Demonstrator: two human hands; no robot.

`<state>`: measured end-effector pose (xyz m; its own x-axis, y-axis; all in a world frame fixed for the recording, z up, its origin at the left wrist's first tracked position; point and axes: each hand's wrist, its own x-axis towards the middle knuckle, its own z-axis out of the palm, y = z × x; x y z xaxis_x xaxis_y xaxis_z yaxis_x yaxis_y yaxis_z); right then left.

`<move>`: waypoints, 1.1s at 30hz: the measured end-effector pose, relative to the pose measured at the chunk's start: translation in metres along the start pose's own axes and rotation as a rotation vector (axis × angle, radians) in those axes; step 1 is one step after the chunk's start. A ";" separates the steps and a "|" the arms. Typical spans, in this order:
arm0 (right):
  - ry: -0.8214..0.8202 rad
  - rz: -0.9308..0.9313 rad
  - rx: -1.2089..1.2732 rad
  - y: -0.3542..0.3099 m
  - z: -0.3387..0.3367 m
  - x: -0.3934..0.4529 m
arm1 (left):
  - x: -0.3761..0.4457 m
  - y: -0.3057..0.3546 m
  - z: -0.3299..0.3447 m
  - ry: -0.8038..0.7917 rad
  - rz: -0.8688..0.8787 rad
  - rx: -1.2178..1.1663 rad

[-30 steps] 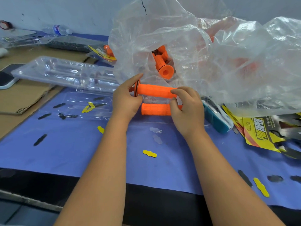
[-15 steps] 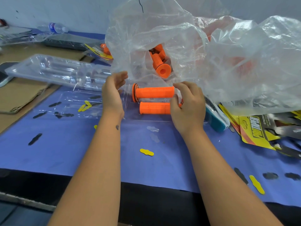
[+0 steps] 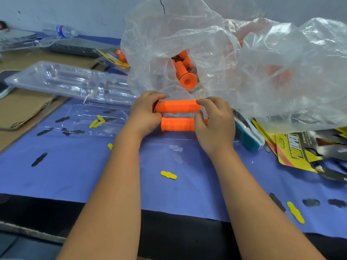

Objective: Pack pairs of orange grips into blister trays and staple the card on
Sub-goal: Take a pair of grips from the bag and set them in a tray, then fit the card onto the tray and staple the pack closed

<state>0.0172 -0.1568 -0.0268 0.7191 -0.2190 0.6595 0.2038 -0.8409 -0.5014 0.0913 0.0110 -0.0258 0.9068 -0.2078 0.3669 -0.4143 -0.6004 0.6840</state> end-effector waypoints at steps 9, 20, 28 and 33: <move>-0.055 0.022 -0.258 0.005 0.004 -0.001 | 0.010 -0.001 0.010 0.229 -0.197 -0.258; 0.114 -0.209 -0.081 -0.012 -0.034 0.005 | 0.003 0.023 0.003 0.576 -0.103 -0.318; 0.337 -0.112 -0.289 0.062 -0.123 -0.013 | -0.025 0.090 0.033 0.479 0.348 -0.192; 0.445 0.359 -0.249 0.103 -0.152 -0.025 | -0.053 0.163 0.087 -0.050 0.537 -0.255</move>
<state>-0.0812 -0.3130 -0.0096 0.3573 -0.6496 0.6710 -0.1994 -0.7550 -0.6247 -0.0175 -0.1426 0.0115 0.5650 -0.4713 0.6773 -0.8160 -0.1980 0.5430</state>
